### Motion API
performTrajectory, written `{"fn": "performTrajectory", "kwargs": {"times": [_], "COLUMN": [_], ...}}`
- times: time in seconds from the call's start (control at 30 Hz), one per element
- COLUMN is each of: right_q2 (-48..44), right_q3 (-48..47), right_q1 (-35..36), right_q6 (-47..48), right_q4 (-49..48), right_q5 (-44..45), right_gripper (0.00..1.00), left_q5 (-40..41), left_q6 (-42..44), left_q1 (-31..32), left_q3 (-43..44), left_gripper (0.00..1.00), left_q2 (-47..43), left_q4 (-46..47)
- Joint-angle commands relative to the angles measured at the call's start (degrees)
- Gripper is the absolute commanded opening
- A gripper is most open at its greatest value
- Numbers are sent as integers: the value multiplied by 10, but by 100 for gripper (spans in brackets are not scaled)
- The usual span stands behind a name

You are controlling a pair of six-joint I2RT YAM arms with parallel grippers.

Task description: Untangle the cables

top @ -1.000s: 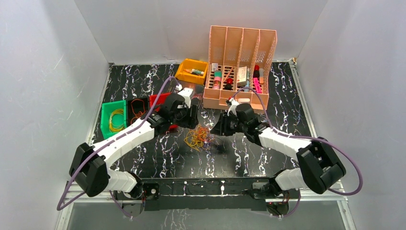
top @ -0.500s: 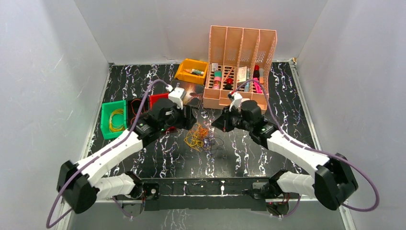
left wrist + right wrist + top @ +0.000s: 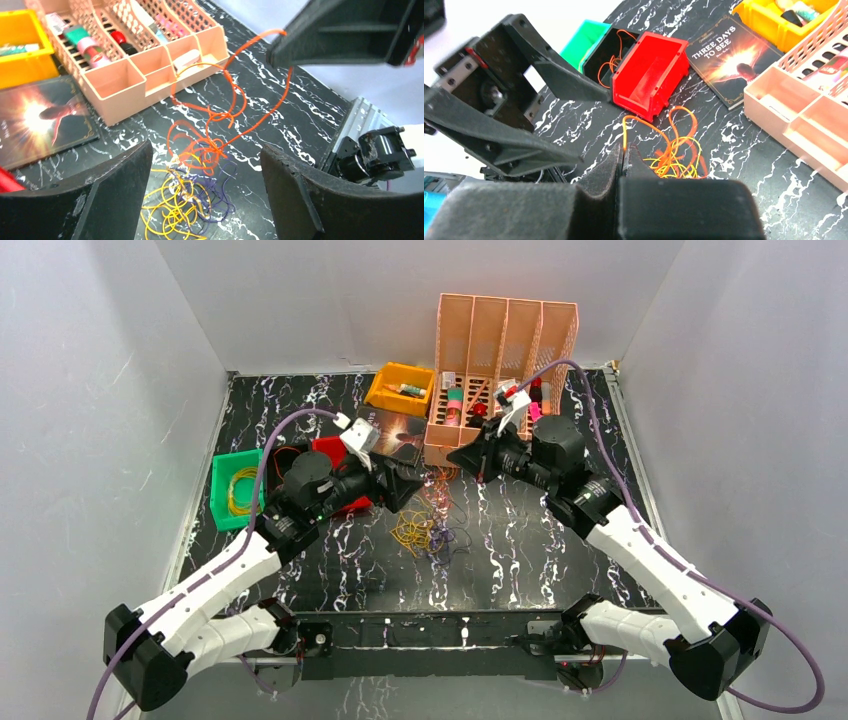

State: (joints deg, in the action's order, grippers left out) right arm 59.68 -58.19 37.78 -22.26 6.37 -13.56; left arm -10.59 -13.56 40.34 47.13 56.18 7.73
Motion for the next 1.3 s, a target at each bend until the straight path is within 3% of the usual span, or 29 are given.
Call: {"fn": "performTrajectory", "kwargs": {"times": [0.0,0.17,0.47,0.83,1.0,1.27], "right_q2": [1,5,14,7,2,-13], "right_q3": [-55,-54,-31,-29,-27,-45], "right_q1": [1,1,1,1,1,1], "right_q6": [10,-23,-67,-85,-99,-107], "right_q4": [35,27,-15,-17,-28,-32], "right_q5": [-1,-1,-35,-49,-57,-46], "right_gripper": [0,0,0,0,0,0], "left_q5": [-81,-88,19,68,45,21], "left_q6": [28,49,158,219,212,180], "left_q1": [0,13,116,128,129,130], "left_q3": [-41,-81,-68,-59,-60,-94], "left_gripper": [78,81,83,83,71,43], "left_q2": [-31,-49,5,83,120,148], "left_q4": [134,229,243,296,299,301]}}
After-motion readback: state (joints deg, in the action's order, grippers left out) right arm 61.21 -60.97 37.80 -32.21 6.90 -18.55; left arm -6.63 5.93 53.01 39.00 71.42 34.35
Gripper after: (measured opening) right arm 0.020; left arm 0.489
